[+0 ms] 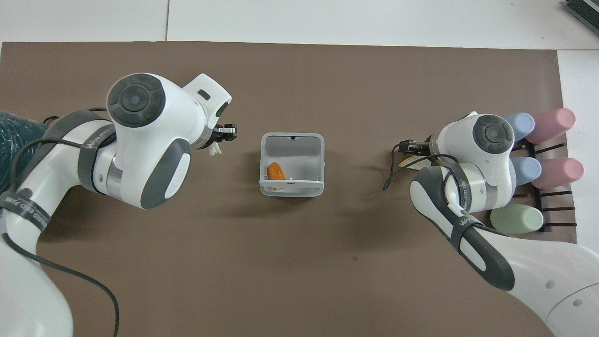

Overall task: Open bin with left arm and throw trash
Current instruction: 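Carry the white paper over the bin and open the left gripper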

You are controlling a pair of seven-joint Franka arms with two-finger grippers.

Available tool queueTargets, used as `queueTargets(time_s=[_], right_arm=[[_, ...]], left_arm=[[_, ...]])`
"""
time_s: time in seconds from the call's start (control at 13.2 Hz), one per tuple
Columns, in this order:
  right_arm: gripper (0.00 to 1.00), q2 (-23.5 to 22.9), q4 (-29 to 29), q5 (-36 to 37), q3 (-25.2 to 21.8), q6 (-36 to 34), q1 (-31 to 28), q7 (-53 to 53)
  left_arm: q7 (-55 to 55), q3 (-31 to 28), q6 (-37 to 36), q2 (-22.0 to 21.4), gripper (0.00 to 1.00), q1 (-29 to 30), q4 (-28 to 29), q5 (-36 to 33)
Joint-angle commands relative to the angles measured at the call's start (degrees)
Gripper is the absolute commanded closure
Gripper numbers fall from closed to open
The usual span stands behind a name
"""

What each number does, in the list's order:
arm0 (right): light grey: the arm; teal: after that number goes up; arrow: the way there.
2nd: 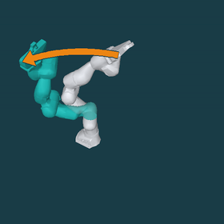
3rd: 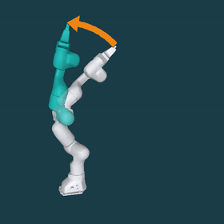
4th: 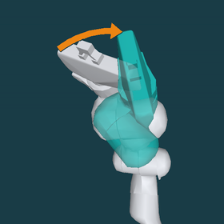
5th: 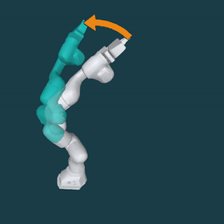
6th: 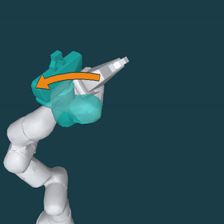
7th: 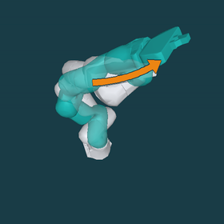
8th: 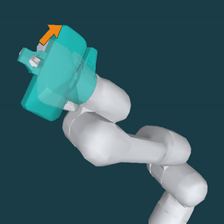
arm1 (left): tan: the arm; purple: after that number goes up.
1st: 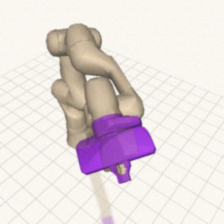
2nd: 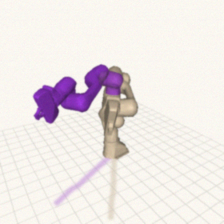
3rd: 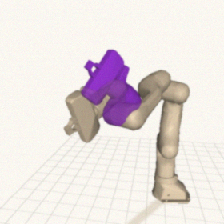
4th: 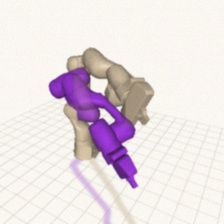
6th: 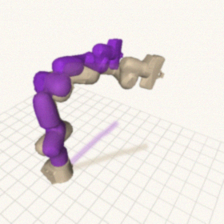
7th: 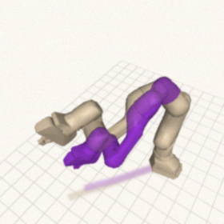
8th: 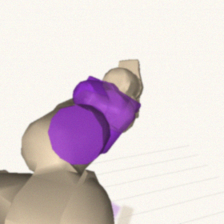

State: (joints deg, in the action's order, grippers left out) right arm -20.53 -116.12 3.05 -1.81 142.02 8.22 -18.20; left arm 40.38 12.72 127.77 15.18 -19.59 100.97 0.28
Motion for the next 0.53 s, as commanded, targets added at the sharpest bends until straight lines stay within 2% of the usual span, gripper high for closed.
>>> queueTargets(time_s=[0.0, 0.08, 0.15, 0.23, 0.3, 0.38, 0.46], right_arm=[[0.51, 1.0, -0.7, -1.3, 0.1, -1.1, -0.1, 1.3], [0.97, 1.0, -0.7, -1.3, 0.1, -1.2, -0.1, 1.6], [1.0, 1.0, -0.6, -1.3, 0.1, -1.3, -0.1, 1.8], [1.0, 1.0, -0.6, -1.3, 0.1, -1.5, -0.4, 2.6], [1.0, 0.9, -0.4, -1.3, 0.1, -1.8, -0.5, 3.0], [1.0, 0.9, -0.3, -1.4, 0.1, -2.3, -0.6, 3.0], [1.0, 0.9, -0.1, -1.4, 0.1, -2.6, -0.6, 3.0]], left_arm=[[3.7, -0.9, 4.8, 1.3, 1.0, -3.3, -0.1, 3.2], [5.5, -0.9, 5.5, 1.3, 1.0, -3.9, 0.1, 3.2], [7.2, -0.9, 6.8, 1.4, 0.99, -4.7, 0.4, 3.2], [8.4, -0.9, 8.1, 1.4, 0.72, -4.8, 1.1, 3.2], [8.7, -0.9, 8.4, 1.4, 0.36, -5.1, 1.4, 3.3], [8.7, -0.9, 8.3, 1.3, 0.12, -5.1, 1.3, 3.4], [8.8, -0.9, 8.1, 1.4, 0.06, -5.1, 1.3, 3.4]])
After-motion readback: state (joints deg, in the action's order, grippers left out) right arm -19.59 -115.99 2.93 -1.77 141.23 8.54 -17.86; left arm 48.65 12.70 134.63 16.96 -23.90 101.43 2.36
